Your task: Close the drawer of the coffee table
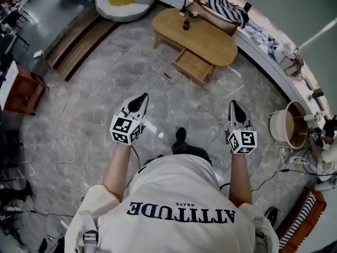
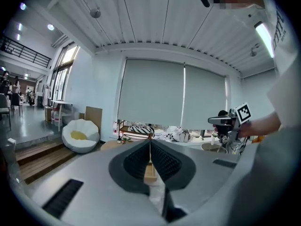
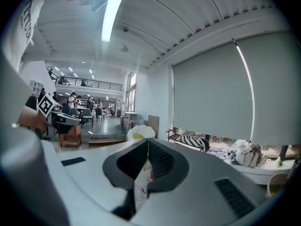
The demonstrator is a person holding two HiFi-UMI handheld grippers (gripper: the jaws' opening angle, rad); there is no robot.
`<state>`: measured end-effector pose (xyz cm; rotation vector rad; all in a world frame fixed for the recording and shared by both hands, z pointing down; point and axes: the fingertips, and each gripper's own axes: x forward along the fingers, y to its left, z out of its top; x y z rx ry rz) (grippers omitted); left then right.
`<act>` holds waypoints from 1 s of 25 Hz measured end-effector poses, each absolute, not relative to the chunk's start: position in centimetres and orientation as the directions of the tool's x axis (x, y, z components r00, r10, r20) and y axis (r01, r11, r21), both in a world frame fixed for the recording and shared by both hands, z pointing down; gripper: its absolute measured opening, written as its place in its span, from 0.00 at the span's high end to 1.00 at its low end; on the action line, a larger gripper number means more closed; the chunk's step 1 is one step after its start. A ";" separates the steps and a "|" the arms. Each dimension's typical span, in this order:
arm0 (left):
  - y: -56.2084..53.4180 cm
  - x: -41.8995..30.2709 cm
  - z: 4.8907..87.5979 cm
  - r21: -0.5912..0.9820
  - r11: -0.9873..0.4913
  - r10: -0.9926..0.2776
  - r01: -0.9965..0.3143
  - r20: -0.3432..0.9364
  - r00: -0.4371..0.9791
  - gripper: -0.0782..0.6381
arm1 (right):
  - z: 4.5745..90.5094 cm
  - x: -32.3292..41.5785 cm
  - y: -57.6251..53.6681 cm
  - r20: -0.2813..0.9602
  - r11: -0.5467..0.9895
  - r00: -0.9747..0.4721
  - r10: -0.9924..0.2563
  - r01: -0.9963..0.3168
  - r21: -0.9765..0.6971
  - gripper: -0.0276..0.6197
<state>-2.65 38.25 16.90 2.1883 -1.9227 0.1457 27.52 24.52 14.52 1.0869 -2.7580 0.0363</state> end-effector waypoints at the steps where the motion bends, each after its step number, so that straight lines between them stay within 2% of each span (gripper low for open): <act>1: 37.5 -2.8 16.8 0.100 -0.114 -0.965 -0.988 0.224 0.134 0.86 | 14.4 27.2 23.5 0.171 0.737 -0.722 -0.670 -0.675 0.039 0.93; 11: 31.1 -5.3 17.8 0.100 -0.022 -0.961 -0.995 0.271 0.048 0.86 | 14.6 24.8 14.8 0.178 0.773 -0.754 -0.632 -0.629 0.079 0.93; 18: 25.6 -5.1 18.0 0.094 -0.022 -0.966 -0.995 0.255 0.046 0.86 | 15.9 21.6 11.2 0.199 0.826 -0.802 -0.564 -0.541 0.160 0.93; 25: 20.5 -4.2 17.9 0.073 -0.050 -0.963 -0.996 0.261 0.067 0.86 | 16.4 22.2 7.5 0.227 0.827 -0.799 -0.557 -0.508 0.241 0.93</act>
